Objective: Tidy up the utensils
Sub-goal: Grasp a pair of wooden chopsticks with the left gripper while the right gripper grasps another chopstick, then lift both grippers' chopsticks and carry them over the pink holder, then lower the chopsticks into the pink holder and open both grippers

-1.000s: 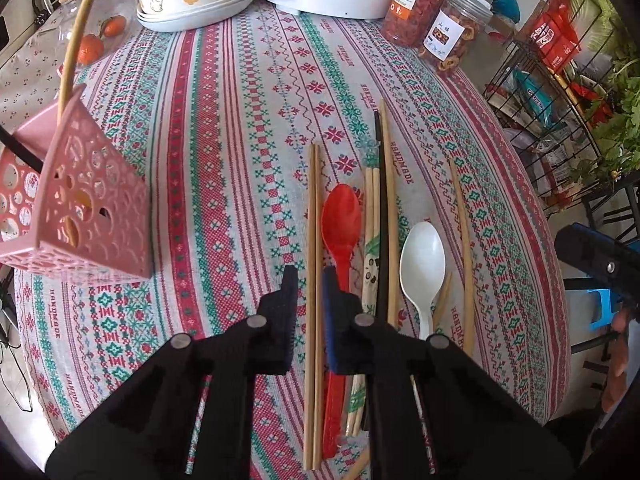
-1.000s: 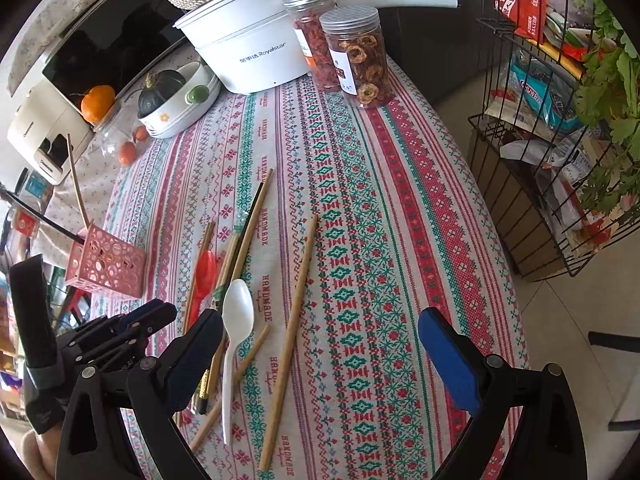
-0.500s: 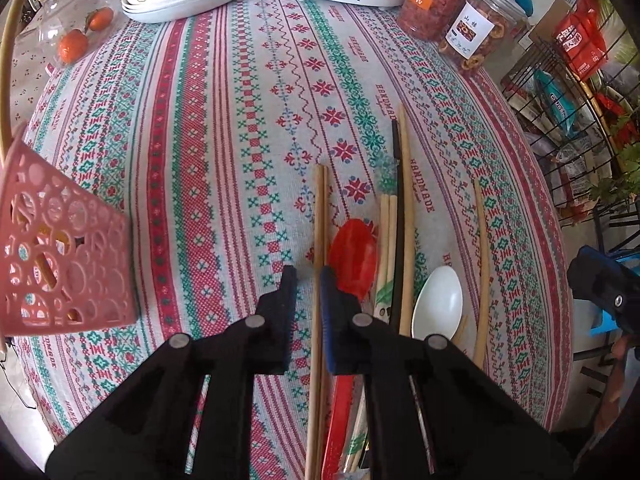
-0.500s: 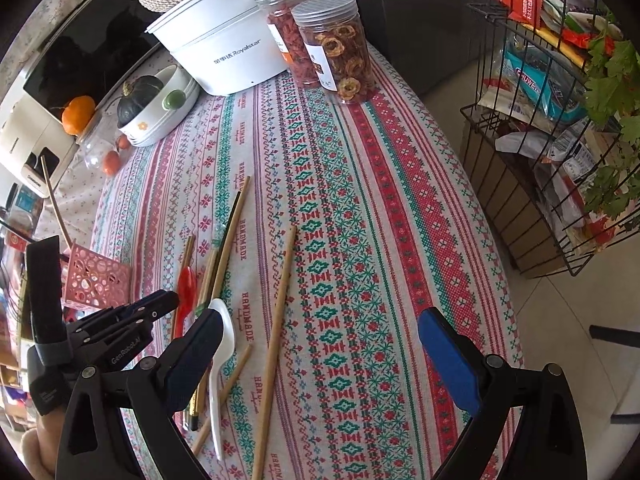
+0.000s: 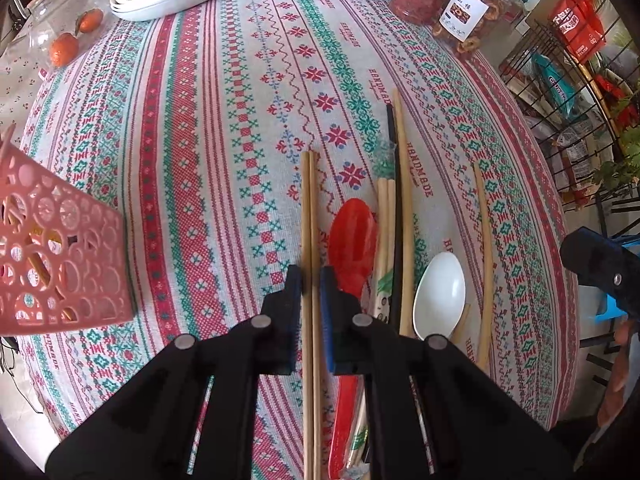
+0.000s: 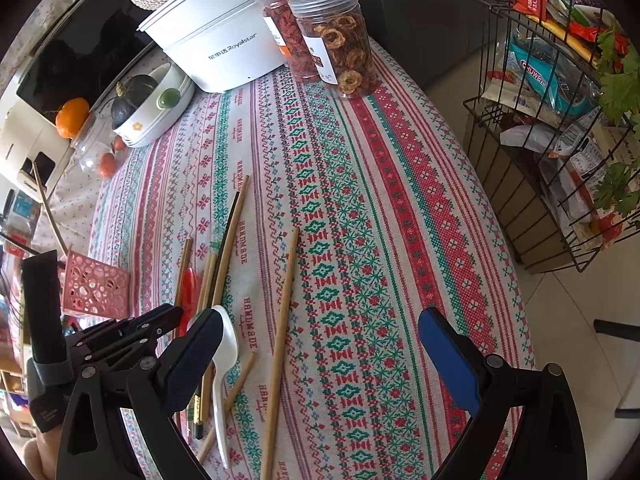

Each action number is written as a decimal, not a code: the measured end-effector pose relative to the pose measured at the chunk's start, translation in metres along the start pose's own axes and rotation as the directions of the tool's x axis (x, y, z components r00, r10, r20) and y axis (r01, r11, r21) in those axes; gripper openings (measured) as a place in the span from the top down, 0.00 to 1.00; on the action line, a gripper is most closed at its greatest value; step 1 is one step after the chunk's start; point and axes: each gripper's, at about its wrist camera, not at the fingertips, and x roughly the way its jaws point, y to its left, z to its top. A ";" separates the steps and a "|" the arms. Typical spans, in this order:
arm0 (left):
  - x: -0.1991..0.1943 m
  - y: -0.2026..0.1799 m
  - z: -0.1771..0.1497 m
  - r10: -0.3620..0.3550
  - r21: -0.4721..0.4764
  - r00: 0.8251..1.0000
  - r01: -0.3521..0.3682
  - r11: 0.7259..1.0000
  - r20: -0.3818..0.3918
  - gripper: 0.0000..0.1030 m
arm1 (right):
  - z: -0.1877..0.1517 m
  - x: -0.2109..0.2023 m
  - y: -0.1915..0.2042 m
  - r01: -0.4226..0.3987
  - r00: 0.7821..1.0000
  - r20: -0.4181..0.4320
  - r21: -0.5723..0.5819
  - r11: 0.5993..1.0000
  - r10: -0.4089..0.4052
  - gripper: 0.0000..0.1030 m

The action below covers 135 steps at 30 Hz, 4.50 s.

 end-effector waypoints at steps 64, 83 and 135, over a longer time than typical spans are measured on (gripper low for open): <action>-0.241 0.087 -0.112 -0.093 -0.022 0.674 0.160 0.987 0.733 0.90 | -0.078 -0.157 0.108 -0.201 0.820 0.443 -0.368 0.908 0.362 0.94; -0.199 0.131 -0.063 0.124 -0.199 0.744 0.011 0.980 0.656 0.90 | -0.078 -0.144 0.130 -0.198 0.824 0.425 -0.403 0.894 0.374 0.94; -0.179 0.179 -0.115 0.040 -0.242 0.879 0.087 0.966 0.475 0.17 | -0.016 -0.061 0.255 -0.168 0.853 0.406 -0.383 0.908 0.329 0.52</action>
